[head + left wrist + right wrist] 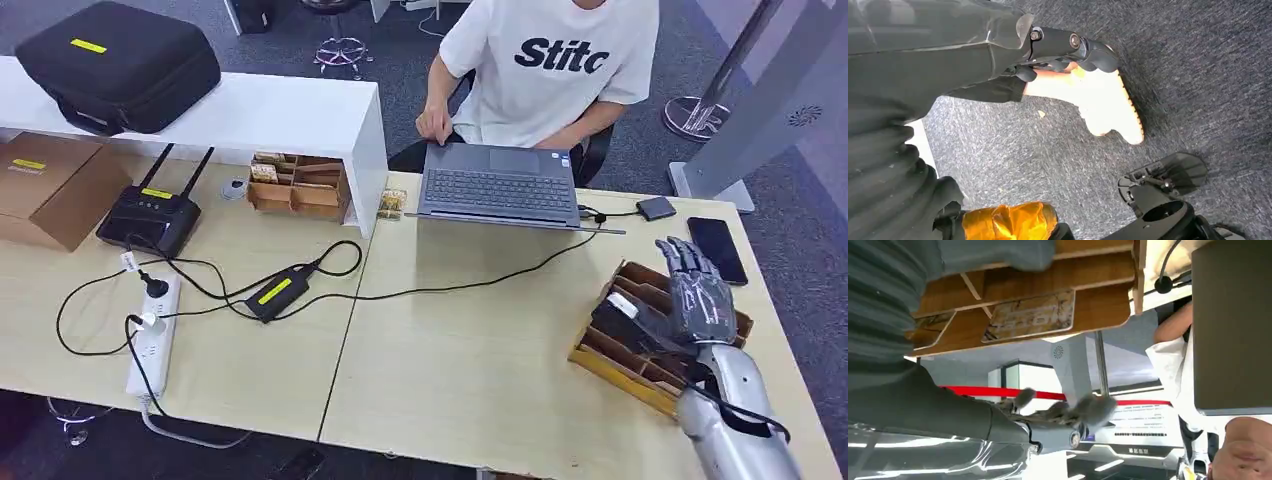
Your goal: Pass the card to the sensor for recognition and then transmit it.
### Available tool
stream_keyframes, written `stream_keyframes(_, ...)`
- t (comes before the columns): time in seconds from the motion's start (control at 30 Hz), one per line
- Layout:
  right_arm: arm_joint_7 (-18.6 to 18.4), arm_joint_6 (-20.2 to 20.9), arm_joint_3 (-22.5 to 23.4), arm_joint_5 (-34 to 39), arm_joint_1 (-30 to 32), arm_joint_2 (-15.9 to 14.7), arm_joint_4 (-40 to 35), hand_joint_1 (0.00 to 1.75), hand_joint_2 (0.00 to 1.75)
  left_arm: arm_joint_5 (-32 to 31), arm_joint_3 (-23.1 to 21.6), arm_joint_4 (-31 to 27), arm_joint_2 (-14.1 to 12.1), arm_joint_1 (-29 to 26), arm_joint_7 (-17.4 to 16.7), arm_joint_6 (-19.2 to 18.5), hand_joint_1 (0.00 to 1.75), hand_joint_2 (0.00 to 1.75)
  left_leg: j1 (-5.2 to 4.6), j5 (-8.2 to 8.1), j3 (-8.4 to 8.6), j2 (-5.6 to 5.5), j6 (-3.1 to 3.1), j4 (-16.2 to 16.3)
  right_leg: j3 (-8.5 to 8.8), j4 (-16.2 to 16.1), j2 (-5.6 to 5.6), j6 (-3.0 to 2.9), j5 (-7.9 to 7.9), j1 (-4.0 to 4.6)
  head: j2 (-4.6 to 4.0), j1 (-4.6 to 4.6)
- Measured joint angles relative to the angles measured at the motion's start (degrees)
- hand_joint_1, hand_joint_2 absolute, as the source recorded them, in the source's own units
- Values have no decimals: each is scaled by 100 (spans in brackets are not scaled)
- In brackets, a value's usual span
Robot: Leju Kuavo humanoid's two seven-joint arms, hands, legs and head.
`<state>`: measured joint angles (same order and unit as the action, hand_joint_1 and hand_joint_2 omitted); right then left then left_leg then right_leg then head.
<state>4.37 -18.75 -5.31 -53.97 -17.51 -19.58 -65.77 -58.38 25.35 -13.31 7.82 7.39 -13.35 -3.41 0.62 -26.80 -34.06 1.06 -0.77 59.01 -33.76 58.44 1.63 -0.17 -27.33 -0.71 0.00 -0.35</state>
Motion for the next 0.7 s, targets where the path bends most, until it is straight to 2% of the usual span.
stream_keyframes(0.7, 31, 22, 35, 66, 52, -2, -120, 175, 175, 26, 0, 0, -2, -2, 2, 26, 0, 175, 0, 0, 0, 0, 0, 0, -1, 0, -1, 0, 0, 0, 0, 0)
